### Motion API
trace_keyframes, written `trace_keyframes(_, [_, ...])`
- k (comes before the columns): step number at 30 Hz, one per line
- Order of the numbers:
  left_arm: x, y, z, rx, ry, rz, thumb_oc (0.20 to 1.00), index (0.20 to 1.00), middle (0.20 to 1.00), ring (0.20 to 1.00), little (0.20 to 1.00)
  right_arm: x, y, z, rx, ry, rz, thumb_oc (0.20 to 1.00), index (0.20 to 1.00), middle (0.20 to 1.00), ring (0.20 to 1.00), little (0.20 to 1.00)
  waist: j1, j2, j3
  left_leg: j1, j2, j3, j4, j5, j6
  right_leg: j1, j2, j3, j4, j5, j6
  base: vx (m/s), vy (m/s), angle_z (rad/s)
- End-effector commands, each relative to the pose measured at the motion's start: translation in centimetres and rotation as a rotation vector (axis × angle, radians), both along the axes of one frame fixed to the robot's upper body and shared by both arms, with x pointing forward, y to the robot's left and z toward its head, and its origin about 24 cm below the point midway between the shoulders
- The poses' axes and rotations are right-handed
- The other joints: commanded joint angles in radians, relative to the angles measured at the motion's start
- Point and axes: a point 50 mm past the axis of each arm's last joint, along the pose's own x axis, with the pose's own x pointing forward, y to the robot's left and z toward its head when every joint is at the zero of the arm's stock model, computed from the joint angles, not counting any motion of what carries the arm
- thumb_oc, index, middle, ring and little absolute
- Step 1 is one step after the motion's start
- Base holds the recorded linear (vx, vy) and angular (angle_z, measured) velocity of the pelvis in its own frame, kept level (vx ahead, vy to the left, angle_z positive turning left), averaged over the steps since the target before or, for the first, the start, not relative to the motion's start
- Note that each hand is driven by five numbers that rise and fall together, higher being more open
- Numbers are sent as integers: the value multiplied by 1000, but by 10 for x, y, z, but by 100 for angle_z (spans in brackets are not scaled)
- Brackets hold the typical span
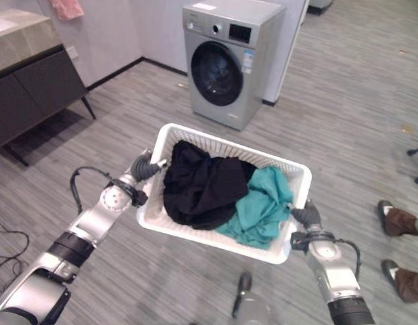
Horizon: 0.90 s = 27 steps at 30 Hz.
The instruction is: Grab the laundry basket,head to the washer,open it,put in the laundry and shut it.
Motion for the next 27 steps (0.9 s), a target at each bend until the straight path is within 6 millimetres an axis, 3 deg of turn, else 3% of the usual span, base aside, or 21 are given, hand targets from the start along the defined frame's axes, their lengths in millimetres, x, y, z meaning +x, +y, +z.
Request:
trace_keyframes(1, [7,-7,45,-43,-203,-41,200,200,200,200,200,21,22,53,41,-271,173,200,200,200,200,200,-37,-7,-66,-14,48,19,43,-34,-28,72,15,0,-52,53,71,405,-149,11])
trace_keyframes(3, [9,-7,43,-26,-191,-45,200,200,200,200,200,20,20,51,43,-257,170,200,200,200,200,200,-48,-10,-80,25,58,10,37,-52,-40,86,13,-7,-38,62,72,395,-185,20])
trace_keyframes(4, [10,-8,45,-22,-197,-46,200,200,200,200,200,21,19,51,40,-253,166,200,200,200,200,200,-59,-23,-89,38,57,4,43,-46,-47,90,8,0,-17,102,65,429,-234,41])
trace_keyframes(5, [10,-8,44,-23,-197,-46,200,200,200,200,200,20,17,52,29,-253,175,200,200,200,200,200,-68,-15,-103,58,80,0,58,-50,-57,100,19,-2,2,107,60,434,-273,49])
trace_keyframes(7, [9,-9,42,-49,-189,-45,200,200,200,200,200,19,15,56,19,-261,189,200,200,200,200,200,-86,-10,-123,49,113,-15,123,10,-75,100,50,6,37,110,31,445,-292,26])
trace_keyframes(9, [8,-8,41,-70,-184,-48,200,200,200,200,200,18,14,59,7,-273,198,200,200,200,200,200,-90,4,-134,1,167,1,280,117,-86,133,99,-1,72,68,-7,406,-323,-22])
trace_keyframes(10, [8,-12,41,-78,-181,-56,200,200,200,200,200,20,15,63,2,-286,206,200,200,200,200,200,-88,0,-128,-59,198,3,436,198,-86,164,121,-1,79,41,-37,299,-361,-29])
trace_keyframes(13, [7,-9,47,-94,-194,-57,200,200,200,200,200,19,15,67,8,-302,205,200,200,200,200,200,-67,-43,-108,-188,216,-8,742,306,-53,240,160,20,70,-1,-111,288,-369,-8])
trace_keyframes(15, [7,-11,48,-106,-194,-64,200,200,200,200,200,18,14,68,7,-310,198,200,200,200,200,200,-60,-50,-94,-248,219,-14,839,300,-47,258,168,21,65,-9,-125,174,-243,-30])
trace_keyframes(17, [9,-19,51,-137,-195,-77,200,200,200,200,200,15,13,66,11,-303,183,200,200,200,200,200,-29,-66,-66,-375,219,3,874,249,-31,334,178,23,43,-43,-140,320,-248,-4])
trace_keyframes(20, [10,-24,51,-154,-195,-85,200,200,200,200,200,10,10,62,0,-282,180,200,200,200,200,200,1,-71,-52,-463,191,46,690,210,-48,385,174,13,35,-79,-128,248,-36,2])
trace_keyframes(22, [11,-26,50,-151,-193,-88,200,200,200,200,200,10,9,61,-5,-284,171,200,200,200,200,200,17,-71,-50,-492,185,91,484,215,-61,405,172,-7,38,-95,-117,286,14,-16])
trace_keyframes(25, [11,-23,46,-140,-188,-74,200,200,200,200,200,10,10,57,-7,-280,164,200,200,200,200,200,60,-57,-49,-476,121,96,136,282,-72,461,188,-9,49,-140,-103,337,50,-4])
trace_keyframes(27, [11,-22,45,-141,-185,-67,200,200,200,200,200,11,12,56,1,-284,161,200,200,200,200,200,78,-53,-48,-486,96,75,69,294,-75,485,195,0,54,-163,-105,306,27,-25])
